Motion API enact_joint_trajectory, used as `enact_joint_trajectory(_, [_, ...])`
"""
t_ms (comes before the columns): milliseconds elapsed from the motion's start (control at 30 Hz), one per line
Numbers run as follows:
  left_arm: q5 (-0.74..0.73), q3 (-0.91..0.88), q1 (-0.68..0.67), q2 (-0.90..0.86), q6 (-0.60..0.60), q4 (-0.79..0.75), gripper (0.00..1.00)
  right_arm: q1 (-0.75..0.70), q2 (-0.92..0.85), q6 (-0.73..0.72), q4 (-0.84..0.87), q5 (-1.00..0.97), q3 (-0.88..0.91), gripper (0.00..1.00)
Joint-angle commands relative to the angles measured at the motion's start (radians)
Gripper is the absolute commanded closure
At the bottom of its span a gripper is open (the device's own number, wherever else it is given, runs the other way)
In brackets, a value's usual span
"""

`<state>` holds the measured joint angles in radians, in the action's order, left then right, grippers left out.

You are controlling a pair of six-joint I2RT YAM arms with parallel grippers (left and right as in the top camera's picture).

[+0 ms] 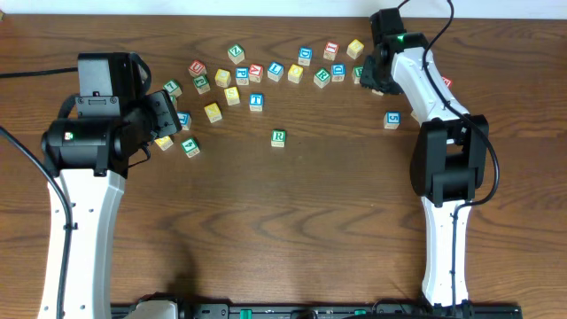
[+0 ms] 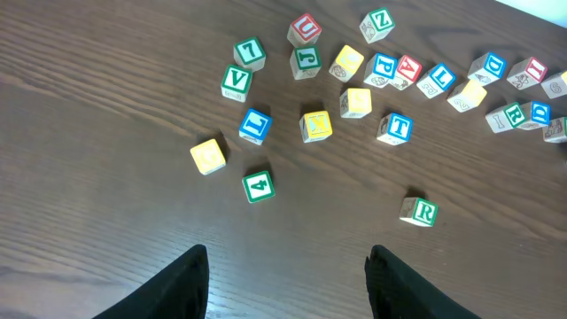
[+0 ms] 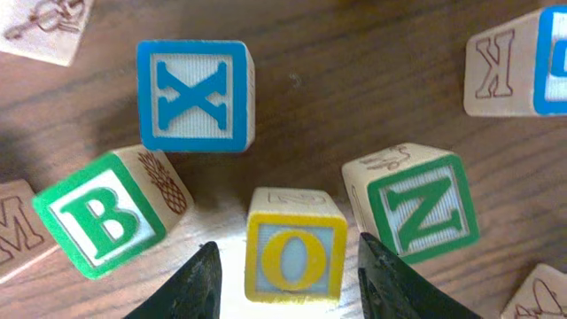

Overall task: Spell out ROBOT
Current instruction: 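Close the right gripper on the yellow O block and lift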

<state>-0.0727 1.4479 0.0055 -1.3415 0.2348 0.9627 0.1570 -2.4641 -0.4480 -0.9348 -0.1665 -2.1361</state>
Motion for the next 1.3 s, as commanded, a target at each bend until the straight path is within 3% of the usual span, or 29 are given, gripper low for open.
enact_joint_trajectory(0, [0.002,0.018,0.005,-0.007,-0.013,0.001,0.44,0.014,-0.022,-0.007,-0.006,-0.019,0.005,0.56])
enact_joint_trajectory(800, [0.002,0.018,0.005,-0.007,-0.013,-0.006,0.44,0.014,-0.026,0.045,0.069,-0.015,0.047,0.60])
enact_joint_trajectory(967, [0.002,0.018,0.005,-0.007,-0.013,-0.006,0.44,0.014,-0.025,0.056,0.082,-0.015,0.070,0.78])
enact_joint_trajectory(1267, [0.002,0.018,0.005,-0.007,-0.013,-0.006,0.44,0.014,0.003,0.098,0.077,-0.002,0.068,0.79])
